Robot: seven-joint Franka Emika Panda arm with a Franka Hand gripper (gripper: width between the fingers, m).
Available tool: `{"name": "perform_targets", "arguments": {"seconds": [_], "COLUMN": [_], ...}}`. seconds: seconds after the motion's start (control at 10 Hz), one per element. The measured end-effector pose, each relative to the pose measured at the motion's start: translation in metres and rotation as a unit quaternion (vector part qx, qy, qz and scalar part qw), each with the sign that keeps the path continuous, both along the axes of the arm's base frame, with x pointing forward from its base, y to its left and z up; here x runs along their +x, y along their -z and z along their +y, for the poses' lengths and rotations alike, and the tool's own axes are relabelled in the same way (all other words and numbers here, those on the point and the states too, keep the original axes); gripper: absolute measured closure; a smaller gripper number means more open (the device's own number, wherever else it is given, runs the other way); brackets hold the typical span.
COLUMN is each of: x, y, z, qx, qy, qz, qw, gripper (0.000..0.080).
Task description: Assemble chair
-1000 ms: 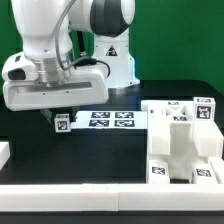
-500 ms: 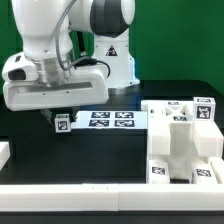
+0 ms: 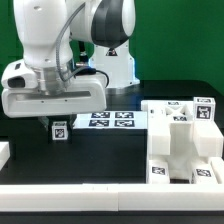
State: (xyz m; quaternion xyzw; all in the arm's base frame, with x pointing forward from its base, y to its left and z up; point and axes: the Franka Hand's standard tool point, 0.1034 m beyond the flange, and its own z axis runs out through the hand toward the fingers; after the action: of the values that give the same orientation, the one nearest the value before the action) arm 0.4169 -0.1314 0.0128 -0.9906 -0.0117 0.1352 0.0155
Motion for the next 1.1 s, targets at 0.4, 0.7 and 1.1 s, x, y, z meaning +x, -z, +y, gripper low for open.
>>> {"name": "perform_targets", "arguments": {"seconds": [0.4, 0.7, 1.1], "x": [0.0, 0.021, 0.052], "y": [0.0, -0.031, -0.075], "z": [-0.001, 0.018, 0.046], "qx": [-0.003, 0.01, 0.017], "qy": [-0.001, -0.013, -0.022], "qz": [-0.006, -0.021, -0.02], "qw": [1.0, 1.0, 0.999], "gripper": [0.0515, 0.0515, 0.0515]}}
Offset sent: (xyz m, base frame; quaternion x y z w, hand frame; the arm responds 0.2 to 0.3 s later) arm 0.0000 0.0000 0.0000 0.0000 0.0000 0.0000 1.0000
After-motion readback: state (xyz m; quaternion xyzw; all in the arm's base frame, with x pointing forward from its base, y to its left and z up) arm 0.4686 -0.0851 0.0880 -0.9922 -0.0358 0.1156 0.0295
